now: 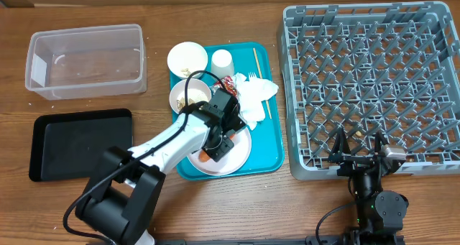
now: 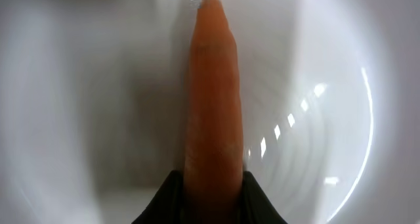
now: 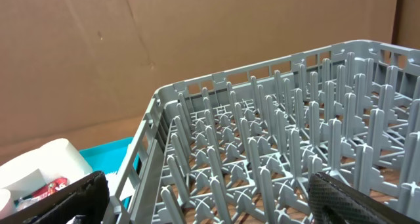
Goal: Sort waste into correct bins and load items into the dishwasher rack
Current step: 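Reach the left gripper to the white plate and grasp the carrot, then carry the carrot left and release it onto the black tray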
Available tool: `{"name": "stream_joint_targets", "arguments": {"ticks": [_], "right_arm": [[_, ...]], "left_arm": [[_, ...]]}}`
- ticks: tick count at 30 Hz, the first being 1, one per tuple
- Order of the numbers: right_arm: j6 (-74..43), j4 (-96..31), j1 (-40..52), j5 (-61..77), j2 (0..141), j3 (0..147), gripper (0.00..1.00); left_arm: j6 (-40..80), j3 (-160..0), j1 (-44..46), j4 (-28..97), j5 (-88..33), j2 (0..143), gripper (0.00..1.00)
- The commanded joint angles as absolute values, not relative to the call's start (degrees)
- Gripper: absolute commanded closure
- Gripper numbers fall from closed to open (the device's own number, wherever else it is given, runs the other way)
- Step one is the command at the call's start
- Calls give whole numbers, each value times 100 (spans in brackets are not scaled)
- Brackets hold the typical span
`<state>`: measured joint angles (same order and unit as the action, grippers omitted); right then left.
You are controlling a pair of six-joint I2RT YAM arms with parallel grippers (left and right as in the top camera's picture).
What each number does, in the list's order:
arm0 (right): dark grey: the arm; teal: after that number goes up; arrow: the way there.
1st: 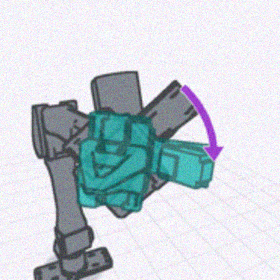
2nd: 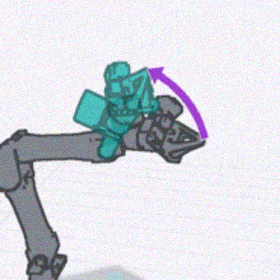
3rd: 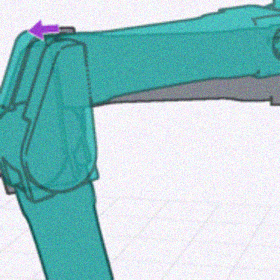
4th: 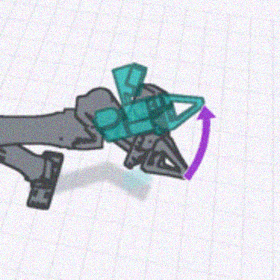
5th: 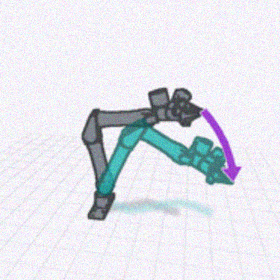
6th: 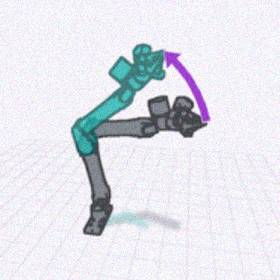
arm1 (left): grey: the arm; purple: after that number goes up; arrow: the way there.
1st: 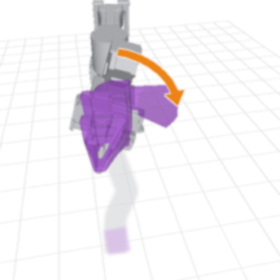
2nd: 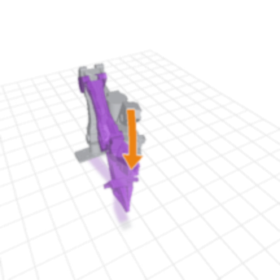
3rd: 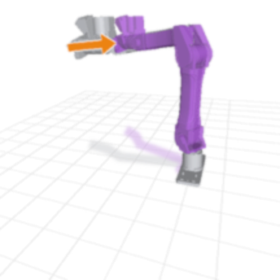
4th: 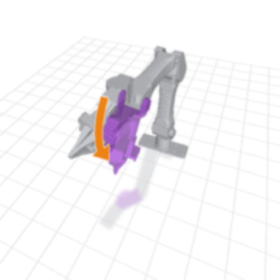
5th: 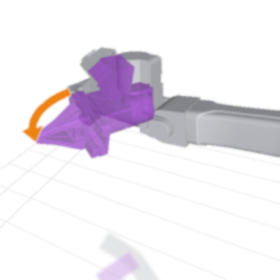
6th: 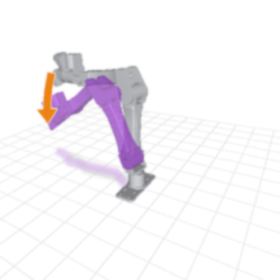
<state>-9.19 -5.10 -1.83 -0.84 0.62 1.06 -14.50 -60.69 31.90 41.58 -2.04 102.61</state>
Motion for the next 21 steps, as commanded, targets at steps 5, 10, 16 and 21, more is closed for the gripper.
{"name": "stream_joint_targets", "arguments": {"ticks": [5,10,16,21], "right_arm": [[-915,-478,-156,-93,16,47,0],[-913,-478,-156,-93,16,47,0],[-913,-478,-156,-93,16,47,0],[-915,-478,-156,-93,16,47,0]], "left_arm": [[-462,-7397,3205,5542,-148,9935,96],[38,-8097,2932,6287,-58,9249,96],[1474,-8235,1334,6766,355,8204,96],[1938,-8202,-320,7137,360,8036,96]]}}
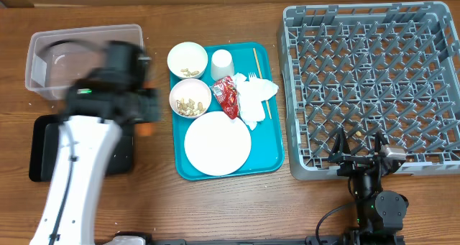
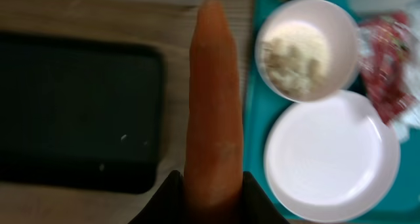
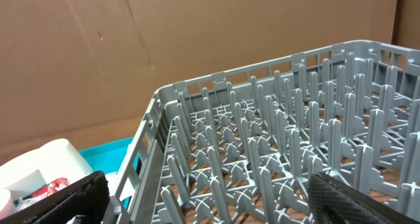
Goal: Sort waste into correct bins and load items into the dishwasher rack
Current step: 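Carry the carrot left and release it onto the black tray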
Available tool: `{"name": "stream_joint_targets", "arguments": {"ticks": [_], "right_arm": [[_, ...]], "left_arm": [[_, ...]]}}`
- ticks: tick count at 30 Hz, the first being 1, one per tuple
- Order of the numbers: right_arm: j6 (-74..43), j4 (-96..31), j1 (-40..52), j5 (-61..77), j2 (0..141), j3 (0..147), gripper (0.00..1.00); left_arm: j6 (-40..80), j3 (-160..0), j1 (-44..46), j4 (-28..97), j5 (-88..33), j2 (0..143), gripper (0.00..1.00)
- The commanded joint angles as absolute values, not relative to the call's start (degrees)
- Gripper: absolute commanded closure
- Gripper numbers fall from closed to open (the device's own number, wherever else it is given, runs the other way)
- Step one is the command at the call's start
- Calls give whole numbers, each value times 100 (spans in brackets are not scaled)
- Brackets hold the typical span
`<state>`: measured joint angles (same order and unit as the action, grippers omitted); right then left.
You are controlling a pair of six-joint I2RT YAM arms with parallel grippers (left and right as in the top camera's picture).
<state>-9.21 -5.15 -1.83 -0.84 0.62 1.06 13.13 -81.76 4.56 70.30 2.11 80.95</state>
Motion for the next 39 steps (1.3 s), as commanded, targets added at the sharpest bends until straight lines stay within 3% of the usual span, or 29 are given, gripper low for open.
{"name": "stream_joint_targets", "arguments": {"ticks": [1,4,9,15,16,17,18,19,25,32,39], "right_arm": [[-913,-478,-156,-93,16,47,0],[-913,-478,-156,-93,16,47,0],[-915,-478,-156,-93,16,47,0],[-913,-478,-156,-93,16,47,0],[-913,-478,-156,-93,16,47,0],[-915,-478,-156,-93,16,47,0],[-913,-478,-156,-93,16,47,0],[-915,-478,-156,-93,16,47,0],[-915,-478,-156,-93,16,47,0],[-915,-478,-156,-93,16,47,0],[-913,-478,-156,-93,16,47,0]], "left_arm": [[2051,-8077,-923,7129,355,8038,96],[2939,-7609,-2047,7054,357,8040,96],[4195,-6702,-3017,6593,331,8055,96],[4331,-5664,-3671,5282,-209,8217,93],[4331,-5441,-3743,4849,-298,8305,84],[4331,-5389,-3747,4729,-298,8329,64],[4331,-5328,-3747,4598,-298,8361,26],[4331,-5306,-3747,4532,-303,8383,0],[4171,-5363,-3745,4296,-753,8392,0],[2947,-5765,-3551,4550,-2056,8141,0],[2215,-5833,-2167,4698,-2534,7262,0]]}}
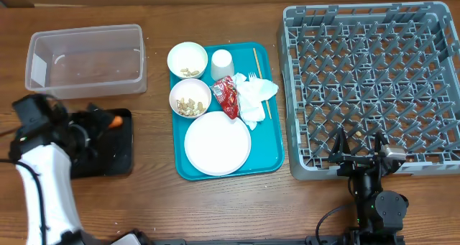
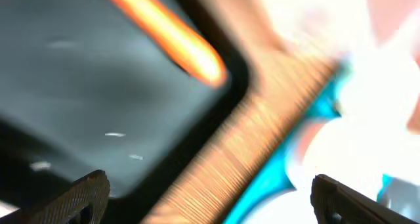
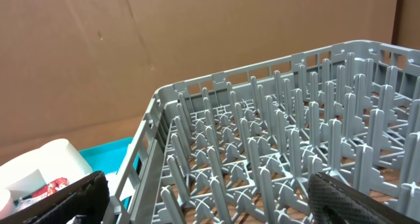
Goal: Sort waste into correct bins and load items into the dishwasher rack
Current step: 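Carry the carrot left and release it onto the black tray, then grasp the rim of the white bowl with peanuts using left gripper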
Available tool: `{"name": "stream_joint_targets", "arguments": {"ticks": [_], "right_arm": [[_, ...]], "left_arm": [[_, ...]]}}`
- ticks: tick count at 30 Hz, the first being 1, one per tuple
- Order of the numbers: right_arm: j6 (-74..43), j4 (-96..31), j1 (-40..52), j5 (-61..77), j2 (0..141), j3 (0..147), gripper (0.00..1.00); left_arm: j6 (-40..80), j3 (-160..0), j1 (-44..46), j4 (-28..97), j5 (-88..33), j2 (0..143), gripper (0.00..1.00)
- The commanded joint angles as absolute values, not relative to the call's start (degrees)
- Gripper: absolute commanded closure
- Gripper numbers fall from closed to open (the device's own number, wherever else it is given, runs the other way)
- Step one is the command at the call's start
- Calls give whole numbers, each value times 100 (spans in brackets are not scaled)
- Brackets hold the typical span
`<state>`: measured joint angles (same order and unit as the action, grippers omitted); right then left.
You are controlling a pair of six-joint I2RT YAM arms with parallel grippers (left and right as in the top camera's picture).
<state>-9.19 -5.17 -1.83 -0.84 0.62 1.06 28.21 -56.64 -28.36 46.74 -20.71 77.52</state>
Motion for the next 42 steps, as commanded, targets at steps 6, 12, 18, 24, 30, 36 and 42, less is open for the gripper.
{"name": "stream_joint_targets", "arguments": {"ticks": [6,12,18,24,30,36,42], "right_arm": [[-915,-478,-156,-93,16,47,0],[-915,-478,-156,-93,16,47,0],[-913,-478,-156,-93,16,47,0],[-913,-478,-156,-93,16,47,0],[-913,-478,-156,-93,16,47,0],[-913,-478,-156,-93,16,47,0],[-913,-478,-156,-93,16,47,0]], "left_arm": [[2147,-5828,458,4294,-1177,7039,5],[1931,-5830,2137,3514,429,8058,5],[1579,-5854,2316,2467,720,9424,11],[1151,-5911,2318,1734,843,10047,14],[1177,-5911,2318,1494,893,10189,25],[1173,-5911,2318,1461,897,10189,38],[1090,-5909,2318,1581,679,10191,42]]}}
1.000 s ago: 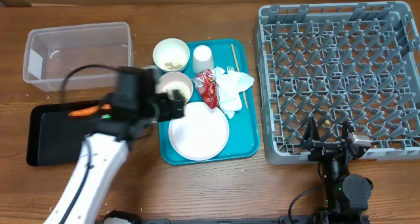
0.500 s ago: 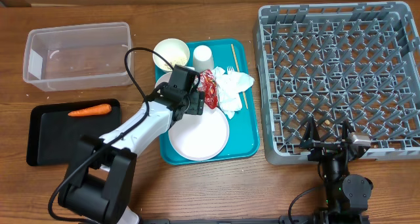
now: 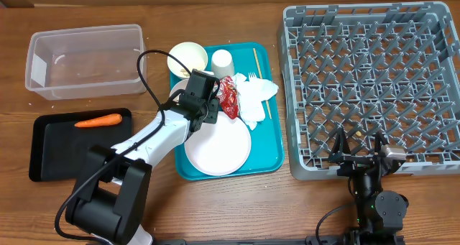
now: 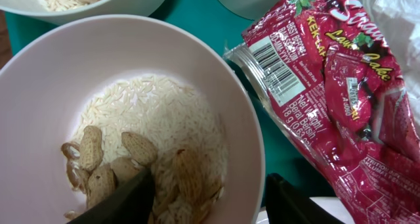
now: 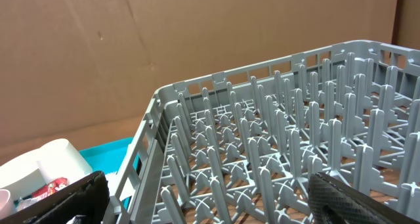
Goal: Sort waste into correct bins and load items into the dishwasher rack
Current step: 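Grasp the rim of the white bowl with peanuts using left gripper, then move the bowl over the black tray and tip out its contents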
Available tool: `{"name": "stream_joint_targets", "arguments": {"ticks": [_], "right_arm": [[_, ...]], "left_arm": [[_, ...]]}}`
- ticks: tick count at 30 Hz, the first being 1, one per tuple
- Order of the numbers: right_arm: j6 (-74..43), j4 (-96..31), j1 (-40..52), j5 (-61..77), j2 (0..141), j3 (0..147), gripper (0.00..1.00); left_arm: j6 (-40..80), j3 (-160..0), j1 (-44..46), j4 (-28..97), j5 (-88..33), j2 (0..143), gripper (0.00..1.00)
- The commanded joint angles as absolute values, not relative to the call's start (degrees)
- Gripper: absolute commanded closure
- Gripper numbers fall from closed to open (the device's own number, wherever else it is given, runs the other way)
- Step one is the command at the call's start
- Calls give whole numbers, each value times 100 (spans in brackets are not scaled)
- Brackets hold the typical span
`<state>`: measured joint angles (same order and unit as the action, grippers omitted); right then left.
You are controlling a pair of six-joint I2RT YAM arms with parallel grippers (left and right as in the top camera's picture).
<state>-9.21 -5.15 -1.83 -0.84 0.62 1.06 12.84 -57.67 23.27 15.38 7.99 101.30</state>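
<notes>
My left gripper (image 3: 202, 101) is open low over the teal tray (image 3: 267, 157). It straddles the right rim of the bowl of rice and peanuts (image 4: 59, 79), one finger inside and one outside. A red snack wrapper (image 4: 335, 86) lies just right of that bowl. The carrot (image 3: 98, 120) rests in the black tray (image 3: 72, 151). Also on the teal tray are a white plate (image 3: 224, 148), a second bowl (image 3: 172, 62), a cup (image 3: 221, 60), a crumpled napkin (image 3: 257, 95) and a chopstick (image 3: 254, 58). My right gripper (image 3: 357, 156) is open at the grey dishwasher rack's (image 3: 287, 94) front edge.
A clear plastic bin (image 3: 86, 87) stands at the back left, behind the black tray. The rack fills the right side, its pegs (image 5: 275, 138) close in front of my right gripper. Bare wood lies between the trays and along the front.
My left gripper was open over the black tray with the carrot lying there. Now it is at the peanut bowl on the teal tray. The right arm is unchanged.
My left gripper was shut on the carrot over the white plate. Then it held the carrot beside the black tray. Then it was open with the carrot lying in the black tray. Now it is open at the peanut bowl's rim.
</notes>
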Motion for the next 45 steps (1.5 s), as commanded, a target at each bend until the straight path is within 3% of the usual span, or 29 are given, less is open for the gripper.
{"name": "stream_joint_targets", "arguments": {"ticks": [1,6,11,29,39,45], "right_arm": [[-915,-478,-156,-93,16,47,0],[-913,-478,-156,-93,16,47,0],[-913,-478,-156,-93,16,47,0],[-913,-478,-156,-93,16,47,0],[-913,-478,-156,-93,16,47,0],[-913,-478,-156,-93,16,47,0]], "left_arm": [[1015,-5909,2318,1579,574,10191,42],[1007,-5909,2318,1584,489,10191,48],[1004,-5909,2316,1581,521,10191,62],[928,-6139,2333,1675,628,10099,95],[1575,-7159,2333,3326,193,9467,96],[2104,-7376,2311,4244,145,8296,96]]}}
